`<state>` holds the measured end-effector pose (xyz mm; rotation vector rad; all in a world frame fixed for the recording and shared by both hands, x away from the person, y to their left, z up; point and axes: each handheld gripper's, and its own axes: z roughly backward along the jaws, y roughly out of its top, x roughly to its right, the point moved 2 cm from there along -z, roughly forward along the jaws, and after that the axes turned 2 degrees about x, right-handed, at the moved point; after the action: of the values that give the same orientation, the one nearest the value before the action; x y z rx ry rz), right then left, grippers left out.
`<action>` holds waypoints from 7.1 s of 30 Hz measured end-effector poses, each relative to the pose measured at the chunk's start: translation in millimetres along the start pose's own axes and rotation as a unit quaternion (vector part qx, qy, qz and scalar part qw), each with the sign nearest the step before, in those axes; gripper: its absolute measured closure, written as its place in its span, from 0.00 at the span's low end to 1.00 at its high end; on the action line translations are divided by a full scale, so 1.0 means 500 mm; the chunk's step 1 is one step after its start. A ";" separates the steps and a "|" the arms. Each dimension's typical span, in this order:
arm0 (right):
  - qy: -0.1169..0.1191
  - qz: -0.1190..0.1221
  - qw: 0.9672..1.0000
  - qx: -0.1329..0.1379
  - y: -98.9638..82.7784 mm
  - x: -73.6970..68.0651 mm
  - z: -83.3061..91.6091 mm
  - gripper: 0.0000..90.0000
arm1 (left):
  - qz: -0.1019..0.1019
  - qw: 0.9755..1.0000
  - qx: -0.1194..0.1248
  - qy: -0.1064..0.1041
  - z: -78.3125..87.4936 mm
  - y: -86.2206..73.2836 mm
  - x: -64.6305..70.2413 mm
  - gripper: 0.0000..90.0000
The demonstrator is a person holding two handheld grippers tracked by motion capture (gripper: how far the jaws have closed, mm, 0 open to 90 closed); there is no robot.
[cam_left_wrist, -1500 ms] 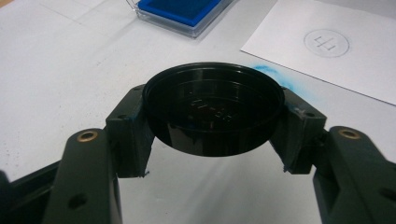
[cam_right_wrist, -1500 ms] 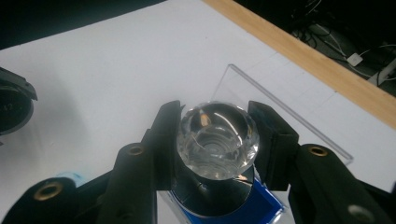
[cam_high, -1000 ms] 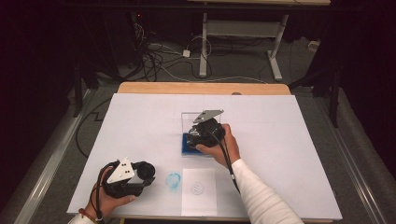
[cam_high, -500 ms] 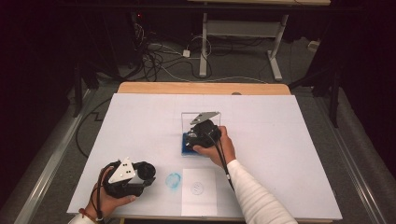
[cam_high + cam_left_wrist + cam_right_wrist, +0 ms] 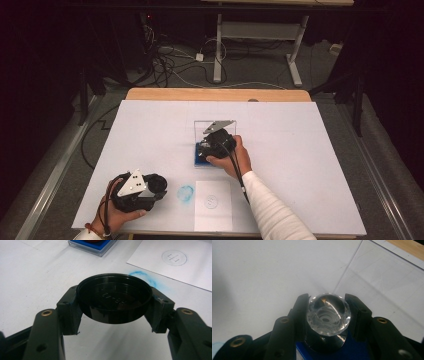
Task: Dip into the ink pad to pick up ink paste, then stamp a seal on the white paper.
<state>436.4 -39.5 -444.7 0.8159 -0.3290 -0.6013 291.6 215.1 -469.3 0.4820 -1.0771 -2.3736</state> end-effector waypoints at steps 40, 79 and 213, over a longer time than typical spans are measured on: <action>-0.011 -0.014 1.000 -0.011 0.004 0.004 0.006 0.63 | -0.004 1.000 0.002 -0.008 0.001 0.004 0.004 0.41; -0.029 -0.049 0.998 -0.015 -0.045 0.063 0.074 0.63 | -0.005 1.000 -0.004 -0.009 -0.003 0.004 0.002 0.41; 0.026 0.007 0.987 0.159 -0.037 -0.040 0.344 0.63 | -0.013 1.000 -0.007 -0.010 -0.008 0.013 0.006 0.41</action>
<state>328.9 -136.6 -348.2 1.1329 -0.3888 -0.5202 292.9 207.5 -467.0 0.4708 -1.0690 -2.4130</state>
